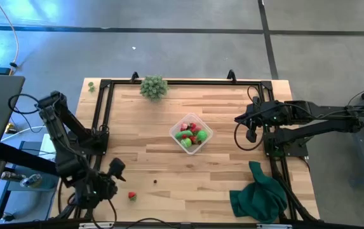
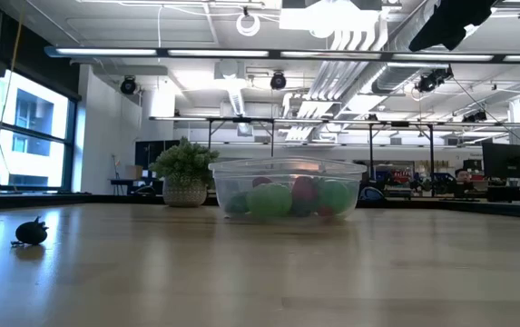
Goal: Pick and placing Produce into tupperware
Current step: Put the red strawberry into the transparent bin
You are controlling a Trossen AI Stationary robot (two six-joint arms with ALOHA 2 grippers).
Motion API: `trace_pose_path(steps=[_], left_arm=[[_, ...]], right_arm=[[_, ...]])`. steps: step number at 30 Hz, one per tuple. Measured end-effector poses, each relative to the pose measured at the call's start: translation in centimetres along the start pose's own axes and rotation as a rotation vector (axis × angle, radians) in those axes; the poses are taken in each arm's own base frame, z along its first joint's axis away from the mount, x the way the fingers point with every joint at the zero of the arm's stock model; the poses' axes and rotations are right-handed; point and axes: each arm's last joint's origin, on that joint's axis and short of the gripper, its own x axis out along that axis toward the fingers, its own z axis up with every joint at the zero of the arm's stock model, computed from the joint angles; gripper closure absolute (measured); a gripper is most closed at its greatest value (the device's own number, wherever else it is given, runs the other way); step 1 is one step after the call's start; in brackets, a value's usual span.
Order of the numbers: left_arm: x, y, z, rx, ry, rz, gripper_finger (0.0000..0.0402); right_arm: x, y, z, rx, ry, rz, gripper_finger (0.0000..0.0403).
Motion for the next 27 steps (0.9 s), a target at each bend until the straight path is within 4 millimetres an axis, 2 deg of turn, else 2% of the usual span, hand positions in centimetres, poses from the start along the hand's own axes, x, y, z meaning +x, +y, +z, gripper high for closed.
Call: trace_pose_path(steps=[7,12,20,27], left_arm=[[5.5,-1.2,-1.2,0.117,-0.019,-0.164,0.0126],[8.6,-0.9,-2.0,0.147,-0.043,-0.212,0.0126],[11.2,1.4,-1.6,0.143,0.001,-0.264,0.0126],[12.7,1.2,-1.8,0.228,0.041,-0.297,0.0126]], right_arm=[[0.0,0.0,0.0,0.0,0.0,0.0,0.0378],[0.0,0.0,0.0,0.0,-0.001,0.0,0.0378],[0.0,0.0,0.0,0.0,0.002,0.0,0.0378],[0.0,0.0,-0.1,-0.001,0.005,-0.001,0.0378]])
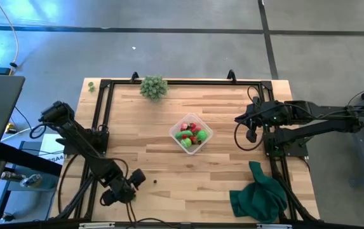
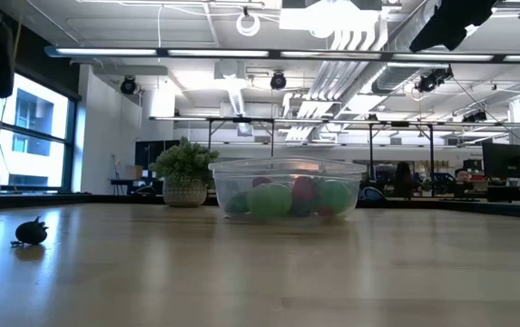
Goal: Pick and placing Produce into tupperware
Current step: Put the red strawberry into the transparent bin
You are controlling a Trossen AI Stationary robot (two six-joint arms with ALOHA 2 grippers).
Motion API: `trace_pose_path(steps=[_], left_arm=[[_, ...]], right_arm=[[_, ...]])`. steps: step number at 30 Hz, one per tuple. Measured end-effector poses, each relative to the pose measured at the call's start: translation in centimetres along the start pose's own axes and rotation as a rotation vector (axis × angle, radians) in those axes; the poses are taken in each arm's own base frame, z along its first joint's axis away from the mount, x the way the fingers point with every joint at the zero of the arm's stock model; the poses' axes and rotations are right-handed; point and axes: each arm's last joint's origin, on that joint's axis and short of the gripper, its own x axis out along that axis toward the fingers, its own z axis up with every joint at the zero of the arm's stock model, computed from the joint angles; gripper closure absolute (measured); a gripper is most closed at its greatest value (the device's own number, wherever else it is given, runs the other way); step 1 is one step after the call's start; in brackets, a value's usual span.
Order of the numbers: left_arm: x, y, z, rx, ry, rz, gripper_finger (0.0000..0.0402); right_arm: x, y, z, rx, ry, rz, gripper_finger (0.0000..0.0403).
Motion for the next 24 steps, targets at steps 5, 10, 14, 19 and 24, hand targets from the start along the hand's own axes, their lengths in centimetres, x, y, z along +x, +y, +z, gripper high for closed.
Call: trace_pose_path(steps=[5,10,14,19,24], left_arm=[[0.9,-0.1,0.0,0.004,0.02,-0.028,0.0126],[1.8,-0.1,0.1,0.001,0.021,-0.055,0.0126],[2.3,-0.1,0.0,0.0,0.045,-0.066,0.0126],[2.6,-0.1,-0.3,-0.008,0.076,-0.043,0.0126],[2.9,-0.1,-0.4,-0.004,0.086,-0.042,0.0126]], right_arm=[[0.0,0.0,0.0,-0.001,0.002,0.0,0.0378],[0.0,0.0,0.0,-0.001,0.003,0.0,0.0378],[0.0,0.0,0.0,-0.001,0.005,-0.001,0.0378],[0.0,0.0,0.0,-0.001,0.003,-0.001,0.0378],[0.0,0.0,0.0,-0.001,0.004,0.0,0.0378]])
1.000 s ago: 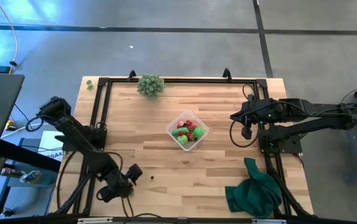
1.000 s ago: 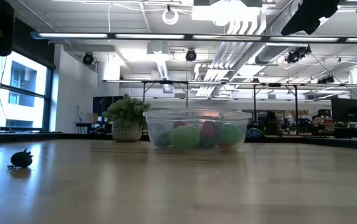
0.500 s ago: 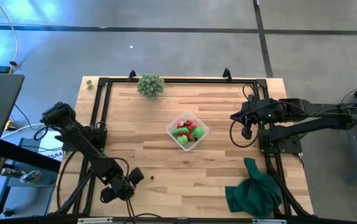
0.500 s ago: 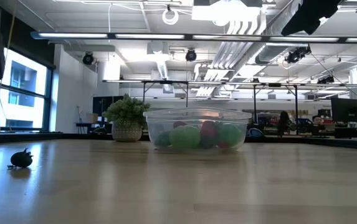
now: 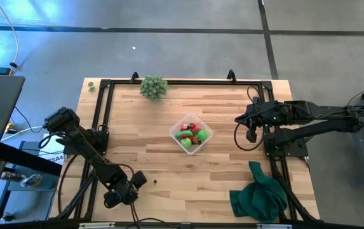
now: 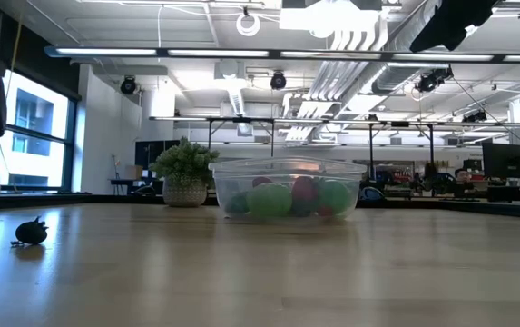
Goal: Pick and placing Produce into tupperware
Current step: Put the red strawberry into the transparent bin
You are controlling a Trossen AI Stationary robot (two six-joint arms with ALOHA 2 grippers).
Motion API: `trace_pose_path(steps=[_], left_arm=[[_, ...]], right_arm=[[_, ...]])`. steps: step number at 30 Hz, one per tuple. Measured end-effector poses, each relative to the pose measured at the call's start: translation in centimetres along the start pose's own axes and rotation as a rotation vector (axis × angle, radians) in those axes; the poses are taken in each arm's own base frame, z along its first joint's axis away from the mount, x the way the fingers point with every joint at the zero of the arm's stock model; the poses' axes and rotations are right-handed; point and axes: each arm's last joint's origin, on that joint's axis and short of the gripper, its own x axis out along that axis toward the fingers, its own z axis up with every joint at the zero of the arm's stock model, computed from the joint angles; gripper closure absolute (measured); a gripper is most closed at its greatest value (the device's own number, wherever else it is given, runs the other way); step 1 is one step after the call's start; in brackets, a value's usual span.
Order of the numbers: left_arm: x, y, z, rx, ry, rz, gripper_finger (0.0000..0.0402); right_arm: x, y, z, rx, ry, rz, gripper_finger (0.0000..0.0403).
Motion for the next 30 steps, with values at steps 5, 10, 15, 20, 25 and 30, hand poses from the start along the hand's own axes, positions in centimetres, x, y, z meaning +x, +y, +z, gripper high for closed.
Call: trace_pose_path(steps=[5,10,15,20,25,30], left_arm=[[0.22,0.01,0.05,0.005,0.0,-0.003,0.0126],[0.3,0.01,0.05,0.006,0.002,-0.004,0.0126],[0.3,0.02,0.17,0.007,-0.01,-0.004,0.0126],[0.29,0.05,0.41,0.038,-0.035,-0.002,0.0146],[0.29,0.01,0.37,0.045,-0.033,-0.013,0.0196],[0.29,0.01,0.35,0.045,-0.03,-0.014,0.0234]], right_arm=[[0.02,0.0,0.01,0.0,0.0,0.0,0.0378],[0.02,0.0,0.01,0.0,0.0,-0.001,0.0378],[0.02,0.0,0.01,0.0,0.0,-0.001,0.0378],[0.02,0.0,0.01,0.0,0.0,0.0,0.0378],[0.02,0.0,0.01,0.0,0.0,0.0,0.0378],[0.02,0.01,0.01,0.0,0.0,0.0,0.0378]])
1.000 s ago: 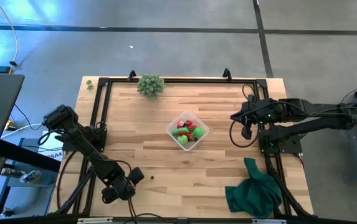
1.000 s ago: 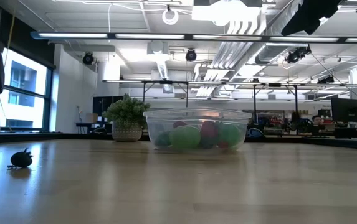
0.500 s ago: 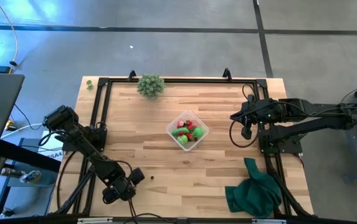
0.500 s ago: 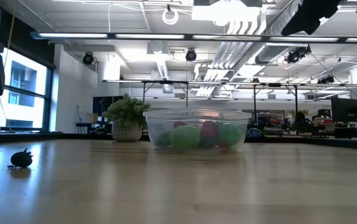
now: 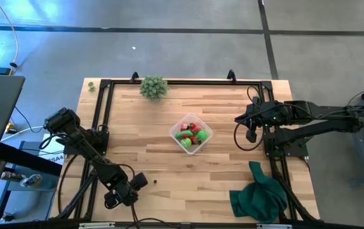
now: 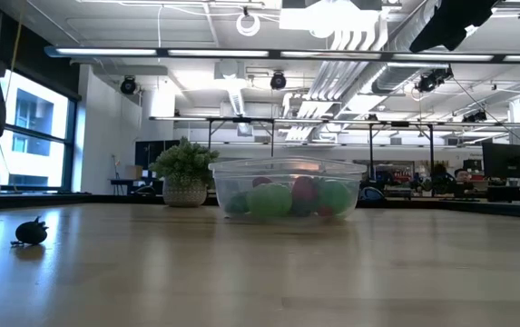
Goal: Pick and placing Produce into tupperware
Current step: Put the red strawberry into the transparent bin
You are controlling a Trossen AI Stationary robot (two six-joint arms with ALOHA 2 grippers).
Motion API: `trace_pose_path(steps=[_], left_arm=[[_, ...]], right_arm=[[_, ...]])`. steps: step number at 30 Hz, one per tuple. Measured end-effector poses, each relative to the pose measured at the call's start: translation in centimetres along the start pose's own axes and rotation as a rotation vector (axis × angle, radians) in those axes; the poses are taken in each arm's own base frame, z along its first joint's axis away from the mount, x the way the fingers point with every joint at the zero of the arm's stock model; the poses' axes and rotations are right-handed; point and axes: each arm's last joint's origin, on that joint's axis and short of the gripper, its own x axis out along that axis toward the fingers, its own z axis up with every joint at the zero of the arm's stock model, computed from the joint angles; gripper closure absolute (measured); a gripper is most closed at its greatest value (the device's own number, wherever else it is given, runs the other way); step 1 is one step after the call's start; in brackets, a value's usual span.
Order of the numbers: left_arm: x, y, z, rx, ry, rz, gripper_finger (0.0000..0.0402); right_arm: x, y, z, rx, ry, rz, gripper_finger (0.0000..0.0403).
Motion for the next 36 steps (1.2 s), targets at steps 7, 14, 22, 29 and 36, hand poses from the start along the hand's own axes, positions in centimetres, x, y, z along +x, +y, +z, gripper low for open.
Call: trace_pose_path(steps=[7,14,22,29,36], left_arm=[[0.0,0.0,0.0,-0.003,-0.002,0.0,0.0257],[0.0,0.0,0.2,-0.002,-0.023,0.005,0.0255],[-0.3,0.3,1.6,-0.028,-0.148,0.028,0.026],[-2.6,1.4,5.1,-0.04,-0.28,0.146,0.026],[-6.4,4.4,8.6,-0.082,-0.424,0.246,0.0261]], right_arm=[[0.0,0.0,0.0,0.0,0.0,0.0,0.0378],[0.0,0.0,0.0,0.0,0.0,-0.001,0.0378],[0.0,0.0,0.0,0.0,0.0,-0.001,0.0378],[0.0,0.0,0.0,0.0,0.0,-0.001,0.0378],[0.0,0.0,0.0,0.0,0.0,0.0,0.0378]])
